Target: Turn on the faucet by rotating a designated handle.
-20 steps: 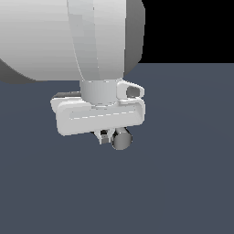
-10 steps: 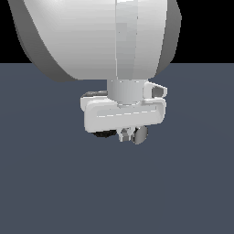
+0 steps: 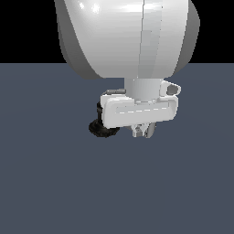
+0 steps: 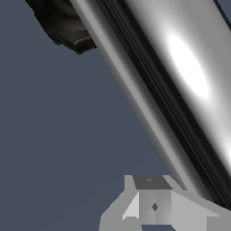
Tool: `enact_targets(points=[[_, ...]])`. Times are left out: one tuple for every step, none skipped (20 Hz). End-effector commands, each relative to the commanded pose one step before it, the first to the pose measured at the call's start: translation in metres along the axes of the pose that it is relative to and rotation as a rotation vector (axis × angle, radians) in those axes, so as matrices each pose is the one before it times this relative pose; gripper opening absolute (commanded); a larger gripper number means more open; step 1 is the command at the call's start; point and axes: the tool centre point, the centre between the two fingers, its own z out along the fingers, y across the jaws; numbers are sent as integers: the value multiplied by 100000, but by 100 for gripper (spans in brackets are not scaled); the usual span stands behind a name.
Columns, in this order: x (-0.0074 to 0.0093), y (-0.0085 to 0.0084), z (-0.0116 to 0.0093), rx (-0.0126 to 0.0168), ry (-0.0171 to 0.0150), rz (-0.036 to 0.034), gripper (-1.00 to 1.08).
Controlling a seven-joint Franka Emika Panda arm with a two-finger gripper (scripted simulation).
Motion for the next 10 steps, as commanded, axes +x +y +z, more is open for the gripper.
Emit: enact_targets(points=[[447, 1822, -243, -620, 1113, 864, -100], [42, 455, 8, 0, 0, 0, -100], [43, 453, 8, 0, 0, 0, -100], [45, 451, 8, 0, 0, 0, -100], [0, 0, 0, 0, 0, 0, -100], [-52, -1420, 206, 588, -815, -1818, -100], [271, 268, -7, -15, 19, 42, -100], [281, 252, 4, 0, 0, 0, -100], [262, 279, -15, -25, 34, 73, -100], [280, 250, 4, 0, 0, 0, -100]])
